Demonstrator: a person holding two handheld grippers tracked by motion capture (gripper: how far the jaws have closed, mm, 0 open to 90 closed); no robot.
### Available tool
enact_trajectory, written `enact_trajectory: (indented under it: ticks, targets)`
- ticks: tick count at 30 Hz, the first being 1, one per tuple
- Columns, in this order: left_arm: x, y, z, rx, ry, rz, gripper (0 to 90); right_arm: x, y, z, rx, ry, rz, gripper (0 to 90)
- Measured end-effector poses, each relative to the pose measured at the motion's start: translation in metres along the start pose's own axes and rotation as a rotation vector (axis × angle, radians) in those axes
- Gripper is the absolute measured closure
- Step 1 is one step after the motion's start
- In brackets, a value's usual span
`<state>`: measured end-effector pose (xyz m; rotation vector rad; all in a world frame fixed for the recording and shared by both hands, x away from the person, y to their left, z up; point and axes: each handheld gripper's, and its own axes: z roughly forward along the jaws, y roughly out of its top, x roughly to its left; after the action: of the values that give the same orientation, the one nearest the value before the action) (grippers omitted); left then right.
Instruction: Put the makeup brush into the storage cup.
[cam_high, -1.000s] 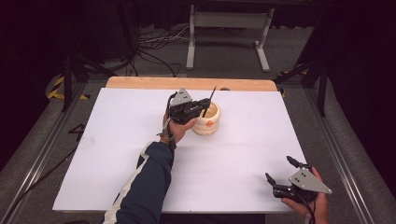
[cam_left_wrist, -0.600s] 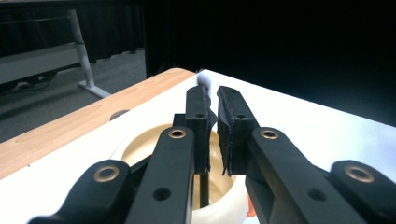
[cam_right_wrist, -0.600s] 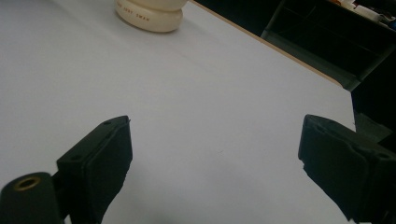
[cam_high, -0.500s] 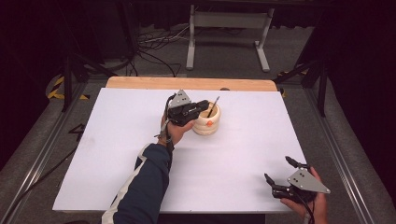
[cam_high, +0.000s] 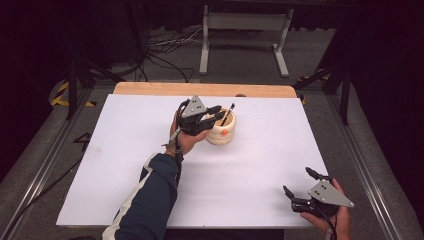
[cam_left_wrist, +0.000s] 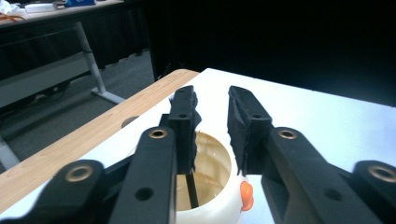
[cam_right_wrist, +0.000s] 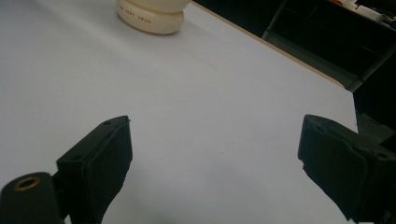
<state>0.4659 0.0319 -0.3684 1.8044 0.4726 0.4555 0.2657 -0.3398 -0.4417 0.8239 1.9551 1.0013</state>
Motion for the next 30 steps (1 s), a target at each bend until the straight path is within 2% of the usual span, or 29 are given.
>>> enact_trajectory:
  ticks: [2, 6, 7, 8, 10, 13, 14, 16, 17, 22, 23, 25, 26, 30]
  targets:
    - [-0.001, 0.001, -0.002, 0.000, -0.011, 0.006, 68.8, 0.000, 0.000, 0.000, -0.003, -0.001, 0.003, 11.1]
    - [-0.002, 0.004, -0.003, 0.017, 0.001, 0.032, 60.5, -0.001, 0.000, -0.001, -0.004, -0.003, 0.006, 11.1]
    - [-0.003, 0.005, -0.003, 0.021, 0.018, 0.035, 58.7, -0.001, 0.000, -0.001, -0.003, -0.003, 0.006, 11.1]
    - [-0.003, 0.005, -0.004, 0.026, 0.016, 0.033, 56.6, -0.001, 0.000, 0.000, -0.002, -0.003, 0.004, 11.0]
    - [-0.003, 0.006, -0.006, 0.018, 0.046, 0.029, 48.7, 0.000, 0.000, 0.000, 0.001, -0.001, 0.003, 11.0]
    - [-0.002, 0.007, -0.008, 0.011, 0.049, 0.019, 42.1, 0.000, 0.000, 0.000, 0.001, -0.002, 0.002, 11.1]
    - [-0.002, 0.007, -0.009, 0.018, 0.065, 0.024, 35.2, 0.000, 0.000, 0.000, 0.002, 0.001, -0.002, 11.0]
    - [-0.002, 0.006, -0.009, 0.036, 0.090, 0.030, 33.5, 0.000, 0.000, 0.000, 0.003, 0.001, -0.004, 11.1]
    - [-0.002, 0.006, -0.010, 0.034, 0.085, 0.016, 30.3, 0.001, 0.000, 0.001, 0.004, 0.002, -0.005, 11.1]
    - [0.000, 0.004, -0.013, 0.030, 0.103, 0.005, 21.8, 0.000, 0.001, -0.001, -0.008, -0.004, -0.003, 11.1]
    - [0.000, 0.003, -0.013, 0.035, 0.110, -0.001, 17.7, 0.000, 0.001, -0.001, -0.009, -0.006, 0.001, 11.1]
    - [0.000, 0.002, -0.012, 0.042, 0.119, 0.002, 11.1, 0.000, 0.000, 0.000, -0.002, -0.002, -0.001, 11.1]
    - [-0.002, 0.001, -0.012, 0.062, 0.139, 0.021, 7.9, 0.000, 0.000, 0.000, 0.000, 0.000, -0.003, 11.1]
    - [-0.003, 0.000, -0.016, 0.064, 0.140, 0.031, 2.5, 0.001, 0.000, 0.001, 0.000, 0.001, -0.002, 11.0]
